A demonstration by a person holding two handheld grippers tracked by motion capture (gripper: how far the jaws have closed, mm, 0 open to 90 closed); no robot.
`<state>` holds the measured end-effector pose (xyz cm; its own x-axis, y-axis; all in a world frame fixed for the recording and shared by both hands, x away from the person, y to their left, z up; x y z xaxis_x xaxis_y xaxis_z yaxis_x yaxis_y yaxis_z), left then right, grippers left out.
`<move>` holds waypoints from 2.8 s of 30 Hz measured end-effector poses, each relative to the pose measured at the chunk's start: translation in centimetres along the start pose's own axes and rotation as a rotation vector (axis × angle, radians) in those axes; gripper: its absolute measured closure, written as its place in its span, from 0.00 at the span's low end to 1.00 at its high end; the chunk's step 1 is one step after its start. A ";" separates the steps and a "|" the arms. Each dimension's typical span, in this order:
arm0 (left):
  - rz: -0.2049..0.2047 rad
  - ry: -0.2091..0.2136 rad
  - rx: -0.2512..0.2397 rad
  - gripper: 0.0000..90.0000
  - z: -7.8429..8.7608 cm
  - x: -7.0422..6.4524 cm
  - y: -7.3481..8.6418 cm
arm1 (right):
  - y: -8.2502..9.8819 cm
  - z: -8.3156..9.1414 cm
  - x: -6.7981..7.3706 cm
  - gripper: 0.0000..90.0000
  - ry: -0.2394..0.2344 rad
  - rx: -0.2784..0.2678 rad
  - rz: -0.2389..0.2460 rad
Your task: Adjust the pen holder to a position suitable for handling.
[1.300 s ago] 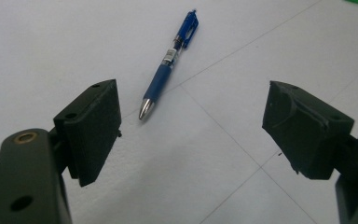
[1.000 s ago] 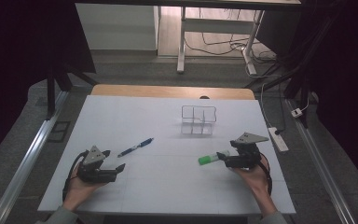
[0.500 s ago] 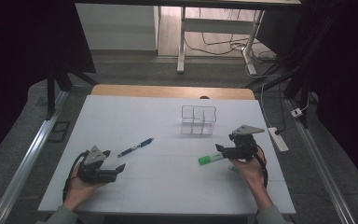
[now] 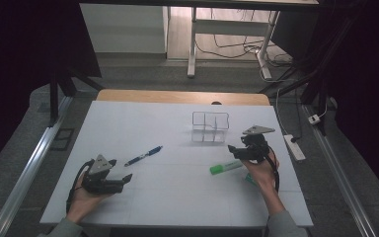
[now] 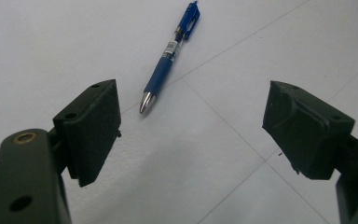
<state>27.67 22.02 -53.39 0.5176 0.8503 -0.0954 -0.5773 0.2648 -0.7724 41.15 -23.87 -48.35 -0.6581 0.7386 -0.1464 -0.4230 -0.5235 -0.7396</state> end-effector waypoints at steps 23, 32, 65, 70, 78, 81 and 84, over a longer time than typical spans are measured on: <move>-0.005 -0.008 0.008 0.21 -0.1 0.1 0.2 | -1.3 -2.6 -1.9 0.87 0.055 0.045 -0.049; -0.009 -0.014 0.013 0.21 -0.2 0.1 0.2 | -1.5 -3.7 -2.4 1.00 0.059 0.054 -0.057; -0.006 -0.017 0.013 0.21 -0.2 0.2 0.4 | -2.5 -5.9 -3.5 1.00 0.026 0.036 -0.149; -0.006 -0.017 0.014 0.21 -0.2 0.2 0.4 | -2.7 -6.2 -3.3 1.00 0.012 0.038 -0.145; -0.008 -0.016 0.016 0.21 -0.3 0.2 0.5 | -2.8 -6.3 -3.1 1.00 0.020 0.041 -0.149; -0.006 -0.018 0.016 0.21 -0.3 0.3 0.5 | -2.9 -6.4 -2.9 1.00 0.021 0.037 -0.150; -0.004 -0.018 0.015 0.21 -0.3 0.3 0.5 | -3.1 -6.6 -2.7 1.00 0.017 0.039 -0.147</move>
<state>27.73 22.32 -53.97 0.5086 0.8572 -0.0809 -0.5849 0.2750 -0.7631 48.31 -21.48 -49.99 -0.5766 0.8155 -0.0499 -0.5380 -0.4250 -0.7279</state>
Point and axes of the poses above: each handheld gripper's, and its own axes: z roughly backward along the jaws, y roughly out of its underside, x roughly to its left, the point moved 2 cm from there along -z, roughly forward along the jaws, and after that the axes turned 6 degrees about z, right-handed, at the moved point
